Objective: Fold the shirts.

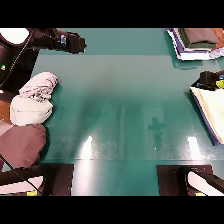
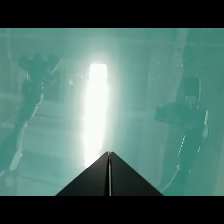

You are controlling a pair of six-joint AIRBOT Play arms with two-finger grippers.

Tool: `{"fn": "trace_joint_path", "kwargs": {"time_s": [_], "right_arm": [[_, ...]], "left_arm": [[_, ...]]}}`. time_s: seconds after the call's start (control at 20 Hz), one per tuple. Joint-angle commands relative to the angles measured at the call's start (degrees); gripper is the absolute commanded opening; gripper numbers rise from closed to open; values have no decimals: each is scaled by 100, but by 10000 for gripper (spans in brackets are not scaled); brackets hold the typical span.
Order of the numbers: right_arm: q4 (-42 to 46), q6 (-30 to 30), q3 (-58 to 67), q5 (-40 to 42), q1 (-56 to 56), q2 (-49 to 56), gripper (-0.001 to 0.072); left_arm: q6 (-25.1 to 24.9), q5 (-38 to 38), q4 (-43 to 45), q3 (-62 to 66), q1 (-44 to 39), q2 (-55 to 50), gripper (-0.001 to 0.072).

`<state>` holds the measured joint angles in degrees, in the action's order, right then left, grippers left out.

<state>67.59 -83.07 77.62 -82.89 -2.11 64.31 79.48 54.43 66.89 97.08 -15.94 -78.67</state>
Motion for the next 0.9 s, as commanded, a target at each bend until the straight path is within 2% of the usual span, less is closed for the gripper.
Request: {"fn": "trace_joint_path", "kwargs": {"time_s": [0.0,0.85], "right_arm": [[-11,2,0,-9,11,-4,12],[-13,0,0,-127,11,-7,12]], "left_arm": [[2,-7,2,0,-2,0,24],[-66,-157,61,0,7,0,24]]}}
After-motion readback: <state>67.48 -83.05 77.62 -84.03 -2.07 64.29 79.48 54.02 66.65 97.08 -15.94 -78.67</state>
